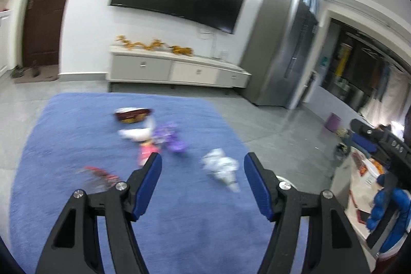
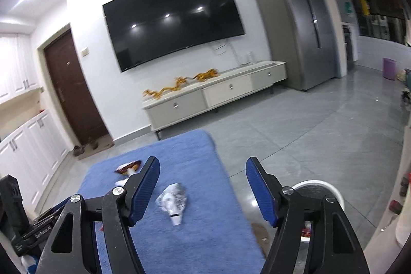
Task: Collect trash
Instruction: 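Move both tools back over the rug toward the remaining trash, then grasp the pink snack bag with the left tool while the right tool grasps the white printed plastic bag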
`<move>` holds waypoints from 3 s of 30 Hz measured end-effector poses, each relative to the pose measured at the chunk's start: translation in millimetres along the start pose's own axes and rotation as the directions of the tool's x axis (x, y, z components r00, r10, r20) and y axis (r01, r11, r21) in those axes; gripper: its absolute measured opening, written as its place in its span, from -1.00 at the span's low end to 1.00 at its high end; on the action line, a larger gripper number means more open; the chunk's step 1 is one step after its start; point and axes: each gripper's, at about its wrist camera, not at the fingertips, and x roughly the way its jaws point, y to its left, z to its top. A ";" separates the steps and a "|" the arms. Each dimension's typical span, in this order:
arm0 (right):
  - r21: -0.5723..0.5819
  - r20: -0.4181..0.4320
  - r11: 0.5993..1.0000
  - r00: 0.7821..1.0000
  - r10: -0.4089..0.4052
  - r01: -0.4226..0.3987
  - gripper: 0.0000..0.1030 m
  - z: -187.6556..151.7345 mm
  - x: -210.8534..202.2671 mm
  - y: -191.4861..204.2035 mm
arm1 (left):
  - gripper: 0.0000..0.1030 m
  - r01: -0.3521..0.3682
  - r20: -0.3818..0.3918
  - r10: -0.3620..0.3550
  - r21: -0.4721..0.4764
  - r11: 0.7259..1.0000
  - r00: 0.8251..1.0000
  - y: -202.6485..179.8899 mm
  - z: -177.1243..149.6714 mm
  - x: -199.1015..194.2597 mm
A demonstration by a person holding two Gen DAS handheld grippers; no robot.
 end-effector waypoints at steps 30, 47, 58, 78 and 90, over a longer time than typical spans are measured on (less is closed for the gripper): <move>-0.123 -0.415 0.963 0.894 0.169 -0.240 0.34 -84.3 189.0 30.8 | 0.24 -0.145 -0.246 0.144 0.014 0.989 0.958 53.6 -2.6 173.6; -0.161 -0.457 0.949 0.873 0.172 -0.271 0.38 -96.4 219.6 37.8 | 0.24 -0.229 -0.241 0.243 0.085 0.970 0.940 47.3 -4.6 218.9; -0.200 -0.489 0.936 0.857 0.160 -0.289 0.41 -106.0 232.4 48.2 | 0.02 -0.221 -0.273 0.231 0.068 0.973 0.934 53.3 -9.6 230.7; -0.225 -0.469 0.921 0.864 0.183 -0.318 -0.17 -108.8 224.6 55.4 | -0.36 -0.225 -0.279 0.227 0.041 0.973 0.933 58.5 -12.0 229.1; -0.196 -0.447 0.935 0.876 0.183 -0.296 -0.23 -105.5 191.5 50.5 | -0.37 -0.181 -0.256 0.189 0.055 0.982 0.948 40.6 -22.0 189.7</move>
